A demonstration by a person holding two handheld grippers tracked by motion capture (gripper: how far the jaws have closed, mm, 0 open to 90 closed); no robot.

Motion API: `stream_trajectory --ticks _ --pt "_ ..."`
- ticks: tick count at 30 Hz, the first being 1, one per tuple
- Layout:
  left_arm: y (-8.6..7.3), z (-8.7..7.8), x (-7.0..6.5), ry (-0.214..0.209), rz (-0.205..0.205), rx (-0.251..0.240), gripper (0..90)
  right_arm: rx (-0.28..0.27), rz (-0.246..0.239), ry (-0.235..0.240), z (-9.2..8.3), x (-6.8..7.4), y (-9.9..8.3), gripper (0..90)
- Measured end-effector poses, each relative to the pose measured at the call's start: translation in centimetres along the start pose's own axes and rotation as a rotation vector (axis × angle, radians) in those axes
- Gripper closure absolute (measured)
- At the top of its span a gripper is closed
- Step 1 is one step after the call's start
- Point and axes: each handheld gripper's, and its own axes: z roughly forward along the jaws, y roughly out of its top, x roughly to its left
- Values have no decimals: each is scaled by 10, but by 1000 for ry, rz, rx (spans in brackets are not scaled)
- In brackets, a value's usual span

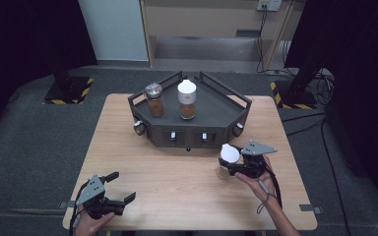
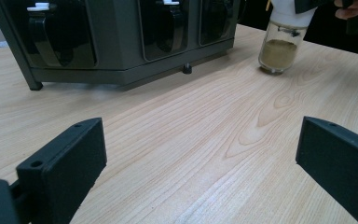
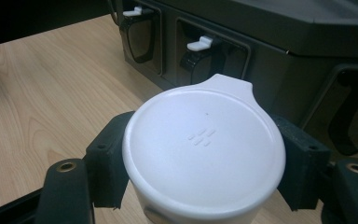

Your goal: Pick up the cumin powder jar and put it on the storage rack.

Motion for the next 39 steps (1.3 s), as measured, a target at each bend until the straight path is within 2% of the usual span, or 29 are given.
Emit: stream_trajectory --ticks 7,24,28,39 --pt "0 0 0 0 1 0 4 6 -6 -8 -10 6 20 309" --pt "0 0 0 -2 1 0 5 15 -27 -8 -35 10 91 310" --pt "0 0 0 -2 0 1 4 14 -27 -13 -36 9 106 310" --pt "0 0 0 -2 -2 1 4 -1 4 -11 -30 -4 148 310"
